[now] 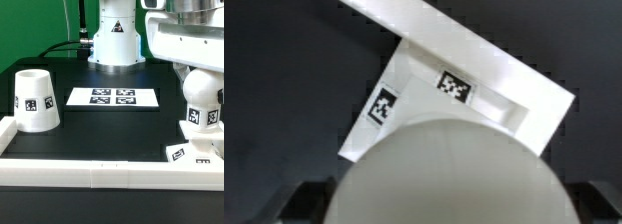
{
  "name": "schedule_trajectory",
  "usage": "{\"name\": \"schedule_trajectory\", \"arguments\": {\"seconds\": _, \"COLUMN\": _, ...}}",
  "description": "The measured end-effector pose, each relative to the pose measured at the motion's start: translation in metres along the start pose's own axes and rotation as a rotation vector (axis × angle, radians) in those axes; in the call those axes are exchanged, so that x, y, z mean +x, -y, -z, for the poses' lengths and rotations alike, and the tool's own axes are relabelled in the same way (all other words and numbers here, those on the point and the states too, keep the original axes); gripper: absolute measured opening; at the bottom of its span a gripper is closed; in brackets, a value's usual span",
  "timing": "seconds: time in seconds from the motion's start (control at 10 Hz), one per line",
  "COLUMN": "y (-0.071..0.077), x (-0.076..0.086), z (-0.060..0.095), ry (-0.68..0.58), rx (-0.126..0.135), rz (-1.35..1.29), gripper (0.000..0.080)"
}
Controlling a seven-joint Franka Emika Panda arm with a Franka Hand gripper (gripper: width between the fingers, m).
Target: Assemble lamp
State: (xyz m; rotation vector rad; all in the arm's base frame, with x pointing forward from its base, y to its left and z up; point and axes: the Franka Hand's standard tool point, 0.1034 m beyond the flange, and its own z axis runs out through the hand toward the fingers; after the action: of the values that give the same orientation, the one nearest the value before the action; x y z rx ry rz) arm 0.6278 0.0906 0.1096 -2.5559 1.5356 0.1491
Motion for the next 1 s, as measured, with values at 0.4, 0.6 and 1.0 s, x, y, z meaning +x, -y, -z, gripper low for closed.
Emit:
{"name": "schedule_trajectory", "arguments": {"seconds": 0.4, "y": 0.0011, "x": -0.004, "z": 0.0002, "ry": 0.001, "rx": -0.005, "rz": 0.136, "gripper": 0.0697}}
{"name": "schedule_trajectory", "arguments": {"seconds": 0.6, "y": 0.0028, "x": -0.0034, "z": 0.0017, "ry": -0.018, "rx": -0.016, "rz": 0.4, "gripper": 0.0699}}
{"name": "schedule_trajectory", "arguments": {"seconds": 1.0, "y": 0.0023, "x": -0.0025, "z": 0.0012, "ry": -0.015, "rx": -0.019, "rz": 0.654, "gripper": 0.0699}}
